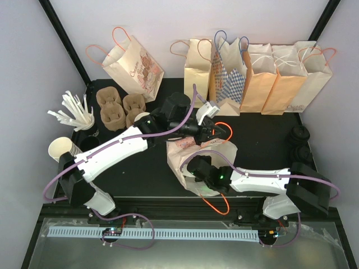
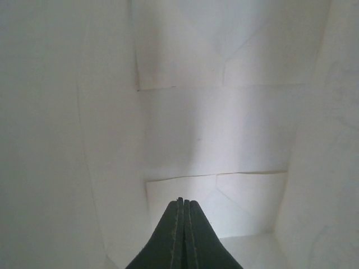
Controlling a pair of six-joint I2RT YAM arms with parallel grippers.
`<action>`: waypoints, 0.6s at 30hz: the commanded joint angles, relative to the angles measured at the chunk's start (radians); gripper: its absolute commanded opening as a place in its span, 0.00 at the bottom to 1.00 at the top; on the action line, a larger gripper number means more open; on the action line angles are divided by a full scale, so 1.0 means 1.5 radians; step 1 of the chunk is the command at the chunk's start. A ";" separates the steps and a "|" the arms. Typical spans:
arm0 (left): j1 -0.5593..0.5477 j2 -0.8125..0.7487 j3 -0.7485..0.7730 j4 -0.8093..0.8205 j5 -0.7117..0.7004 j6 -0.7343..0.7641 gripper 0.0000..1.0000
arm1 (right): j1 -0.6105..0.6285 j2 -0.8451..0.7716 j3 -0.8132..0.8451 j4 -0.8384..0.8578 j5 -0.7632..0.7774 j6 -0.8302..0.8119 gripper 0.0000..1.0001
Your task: Pack the takeout coffee
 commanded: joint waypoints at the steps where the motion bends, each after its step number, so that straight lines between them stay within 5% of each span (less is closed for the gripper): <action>1: -0.001 0.012 0.047 0.018 0.017 0.014 0.02 | 0.017 -0.023 -0.010 0.062 0.026 -0.021 0.01; 9: 0.000 -0.009 0.025 0.017 -0.012 0.025 0.02 | -0.008 -0.174 -0.017 0.059 -0.027 0.074 0.01; 18: 0.013 -0.022 0.019 0.038 -0.044 0.021 0.01 | -0.008 -0.314 0.035 -0.072 -0.119 0.121 0.01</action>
